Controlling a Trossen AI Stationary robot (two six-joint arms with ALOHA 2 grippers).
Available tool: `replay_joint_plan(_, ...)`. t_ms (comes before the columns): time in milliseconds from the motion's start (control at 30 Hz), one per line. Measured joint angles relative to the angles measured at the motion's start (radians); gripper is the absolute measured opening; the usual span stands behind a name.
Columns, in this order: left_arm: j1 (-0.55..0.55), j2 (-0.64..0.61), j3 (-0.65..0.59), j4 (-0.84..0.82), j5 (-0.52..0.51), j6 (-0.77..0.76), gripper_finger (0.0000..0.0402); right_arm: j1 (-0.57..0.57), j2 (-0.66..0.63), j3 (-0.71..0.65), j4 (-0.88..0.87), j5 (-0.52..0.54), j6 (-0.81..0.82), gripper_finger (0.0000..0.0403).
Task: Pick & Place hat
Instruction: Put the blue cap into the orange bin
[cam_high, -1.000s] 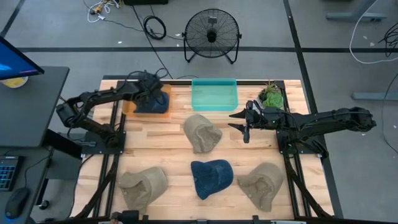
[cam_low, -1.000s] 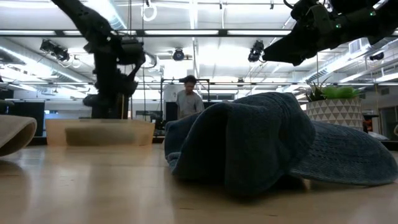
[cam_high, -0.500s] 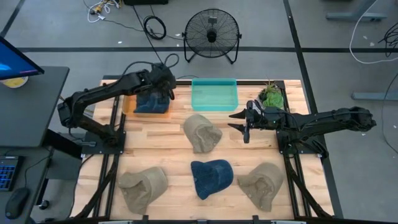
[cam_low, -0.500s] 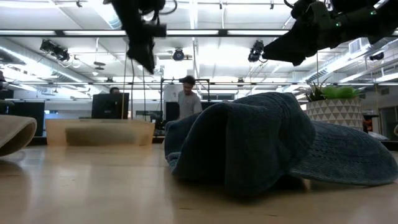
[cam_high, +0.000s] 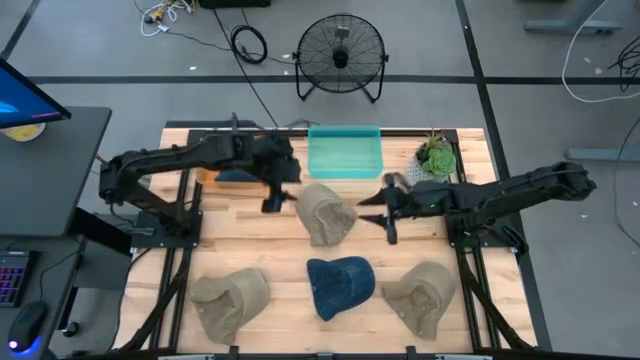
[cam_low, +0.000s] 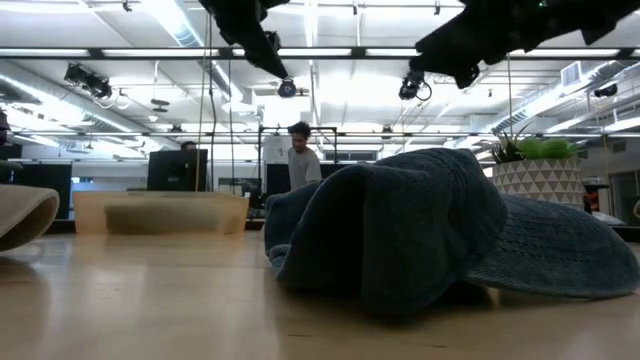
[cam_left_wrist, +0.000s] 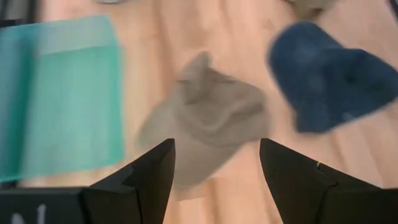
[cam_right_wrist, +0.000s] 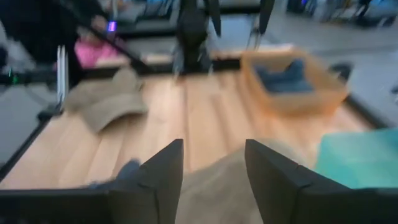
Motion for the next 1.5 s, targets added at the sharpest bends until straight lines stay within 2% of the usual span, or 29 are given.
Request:
replay_joint_plan(300,-0.185,0.122,0.0,0.055,0.001,-0.032,0.0238,0.128,0.287,0.16,-0.125,-0.035,0.052,0.016)
replay_joint_plan(567,-0.331,0.272,-0.001,0.158,0.0,-0.052,0.0238,0.18,0.43,0.249,-0.229,-0.042,0.138,0.016)
replay_joint_plan(700,-0.386,0.345,-0.001,0.29,-0.013,-0.052,0.0238,0.189,0.441,0.272,-0.344,-0.042,0.15,0.016)
replay_joint_plan(767,-0.408,0.383,-0.001,0.359,-0.054,-0.053,0.0238,0.188,0.431,0.275,-0.4,-0.042,0.179,0.016)
replay_joint_plan(900,-0.434,0.452,0.0,0.429,-0.121,-0.061,0.0238,0.188,0.418,0.275,-0.476,-0.042,0.228,0.016)
replay_joint_plan(1167,-0.439,0.57,0.0,0.485,-0.131,-0.182,0.0232,0.188,0.418,0.274,-0.525,-0.046,0.223,0.016)
replay_joint_plan(1233,-0.44,0.578,-0.002,0.467,-0.131,-0.184,0.0214,0.188,0.418,0.273,-0.529,-0.046,0.217,0.016)
replay_joint_plan(1300,-0.442,0.581,0.0,0.47,-0.131,-0.183,0.0179,0.188,0.418,0.273,-0.543,-0.046,0.211,0.016)
replay_joint_plan(1467,-0.443,0.574,-0.001,0.45,-0.133,-0.192,0.0035,0.188,0.418,0.273,-0.568,-0.047,0.205,0.016)
replay_joint_plan(1500,-0.441,0.568,-0.001,0.439,-0.138,-0.214,0.0021,0.188,0.418,0.273,-0.57,-0.047,0.205,0.016)
